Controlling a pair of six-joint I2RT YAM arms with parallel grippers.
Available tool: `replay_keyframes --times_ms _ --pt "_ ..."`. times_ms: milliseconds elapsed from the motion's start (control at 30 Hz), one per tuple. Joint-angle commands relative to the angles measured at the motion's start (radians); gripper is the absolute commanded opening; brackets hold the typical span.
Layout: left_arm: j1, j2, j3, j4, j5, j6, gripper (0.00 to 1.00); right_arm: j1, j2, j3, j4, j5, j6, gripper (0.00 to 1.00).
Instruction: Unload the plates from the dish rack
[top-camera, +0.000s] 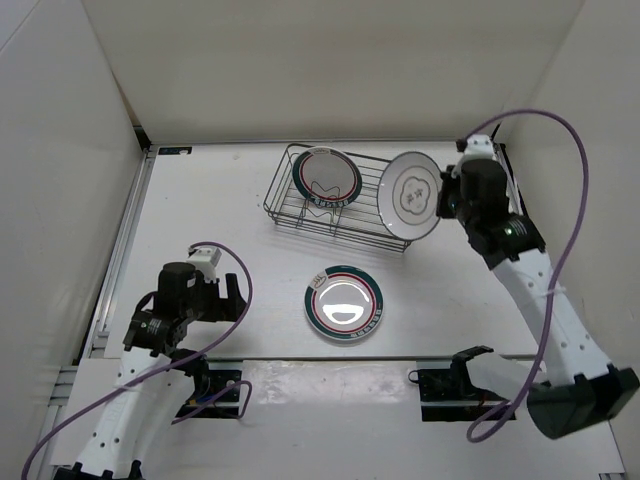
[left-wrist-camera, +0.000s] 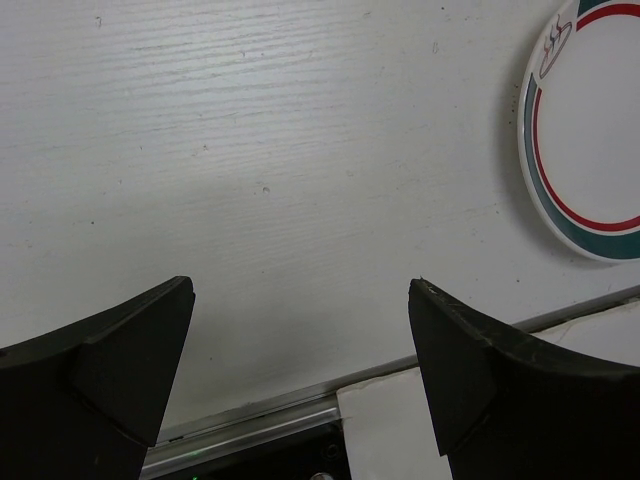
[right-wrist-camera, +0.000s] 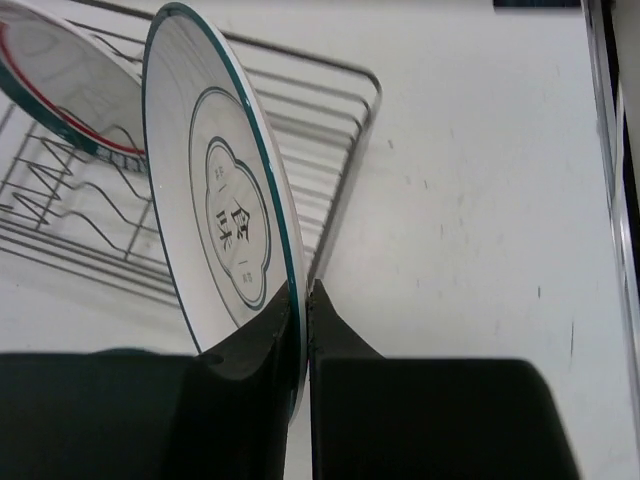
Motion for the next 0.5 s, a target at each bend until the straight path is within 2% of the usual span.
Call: replay_keyframes --times_ms 0,133,333,467 --pt "-0.004 -0.013 0.001 -0.002 -0.005 -0.001 1.0 -0.027 -0.15 -0.104 -0.097 0.1 0.189 0.0" --pt "-0.004 -0.025 -0.001 -0.002 0.0 0.001 1.0 -0.048 -0.405 -0.29 -0.172 0.142 0.304 0.0" --pt "-0.017 -0.025 -0.001 -0.002 0.003 -0.001 1.0 -0.045 -0.606 -0.39 -0.433 0.239 0.407 0.0" --pt "-0.02 -0.029 -0.002 0.001 0.001 -0.004 1.0 -0.045 -0.68 -0.463 -0.543 0.258 0.495 0.0"
